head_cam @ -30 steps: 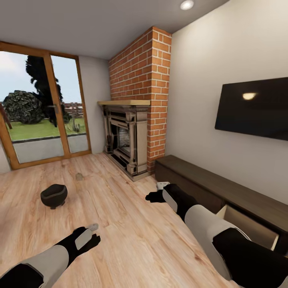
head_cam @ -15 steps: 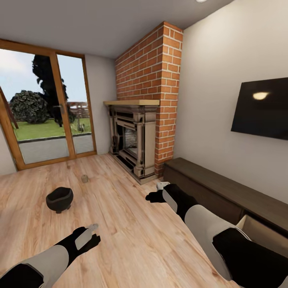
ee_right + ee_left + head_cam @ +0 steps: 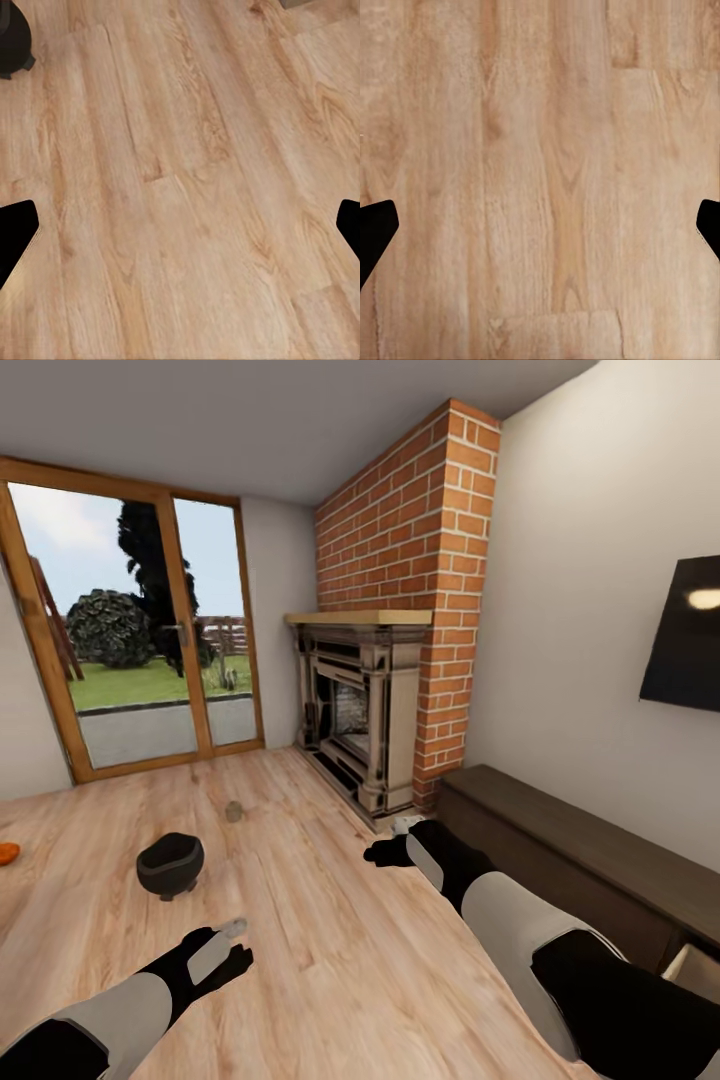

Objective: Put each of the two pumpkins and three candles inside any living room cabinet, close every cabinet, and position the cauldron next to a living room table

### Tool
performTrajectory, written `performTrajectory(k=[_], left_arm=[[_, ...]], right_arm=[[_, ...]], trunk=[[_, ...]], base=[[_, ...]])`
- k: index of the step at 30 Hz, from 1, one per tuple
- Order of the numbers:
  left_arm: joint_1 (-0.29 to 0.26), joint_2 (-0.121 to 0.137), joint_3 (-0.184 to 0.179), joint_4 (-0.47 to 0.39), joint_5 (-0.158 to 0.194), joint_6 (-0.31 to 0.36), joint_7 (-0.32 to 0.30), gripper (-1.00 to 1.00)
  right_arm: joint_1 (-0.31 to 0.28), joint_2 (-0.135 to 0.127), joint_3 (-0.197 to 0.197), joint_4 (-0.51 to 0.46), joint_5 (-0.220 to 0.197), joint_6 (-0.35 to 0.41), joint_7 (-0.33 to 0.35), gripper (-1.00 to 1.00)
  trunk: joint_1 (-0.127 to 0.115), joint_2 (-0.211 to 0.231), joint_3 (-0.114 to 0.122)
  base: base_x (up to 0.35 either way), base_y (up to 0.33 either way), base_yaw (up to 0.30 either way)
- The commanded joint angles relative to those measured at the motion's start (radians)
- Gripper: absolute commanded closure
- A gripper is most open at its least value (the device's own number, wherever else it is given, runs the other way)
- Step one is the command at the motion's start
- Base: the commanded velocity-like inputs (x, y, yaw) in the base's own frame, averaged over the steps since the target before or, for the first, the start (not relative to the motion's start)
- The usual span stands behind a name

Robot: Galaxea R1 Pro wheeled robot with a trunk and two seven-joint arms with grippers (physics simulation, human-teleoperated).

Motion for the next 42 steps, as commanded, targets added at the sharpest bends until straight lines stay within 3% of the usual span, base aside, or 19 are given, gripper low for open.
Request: performTrajectory(k=[1,7,14,21,28,31,35,42], left_arm=[[0.000,0.001,-0.007,-0.003,0.008,0.004,0.006,-1.00],[0.000,0.001,-0.007,-0.004,0.010,0.005,0.003,-1.00],[0.000,0.004,0.003,-0.014,0.011,0.016,-0.094,-1.00],[0.000,0.080,0.006,-0.023,0.024,0.021,-0.110,-1.00],[-0.002,0.110,0.006,-0.077,0.023,0.021,-0.103,-1.00],[-0.003,0.157,0.007,-0.101,0.025,0.030,-0.103,-1.00],[-0.003,0.174,0.008,-0.114,0.026,0.044,-0.104,-1.00],[-0.003,0.172,0.006,-0.117,0.027,0.049,-0.104,-1.00]], right_arm=[[-0.001,0.000,0.003,0.000,-0.001,0.004,-0.001,-1.00],[-0.001,0.000,0.003,0.000,0.002,0.004,-0.003,-1.00],[-0.001,0.000,0.002,0.001,0.001,0.005,-0.007,-1.00],[-0.001,0.000,0.002,0.001,-0.002,0.004,-0.010,-1.00],[-0.001,0.000,0.002,0.001,-0.003,0.004,-0.010,-1.00],[-0.001,0.000,0.002,0.001,-0.002,0.004,-0.010,-1.00],[-0.001,0.000,0.002,0.001,-0.001,0.004,-0.010,-1.00],[-0.001,0.000,0.002,0.001,0.002,0.005,-0.010,-1.00]], trunk=[[0.001,-0.001,-0.001],[0.001,-0.001,0.001],[0.001,-0.001,0.002],[0.001,-0.001,0.002],[0.001,-0.001,0.002],[0.001,-0.001,0.002],[0.001,-0.001,0.002],[0.001,-0.001,0.002]], base=[[0.317,0.003,0.274],[0.319,0.001,0.278],[0.319,0.000,0.288],[0.317,0.000,0.289],[0.282,0.007,0.289],[0.164,0.039,0.289],[0.178,-0.097,0.289],[0.197,-0.219,0.155]])
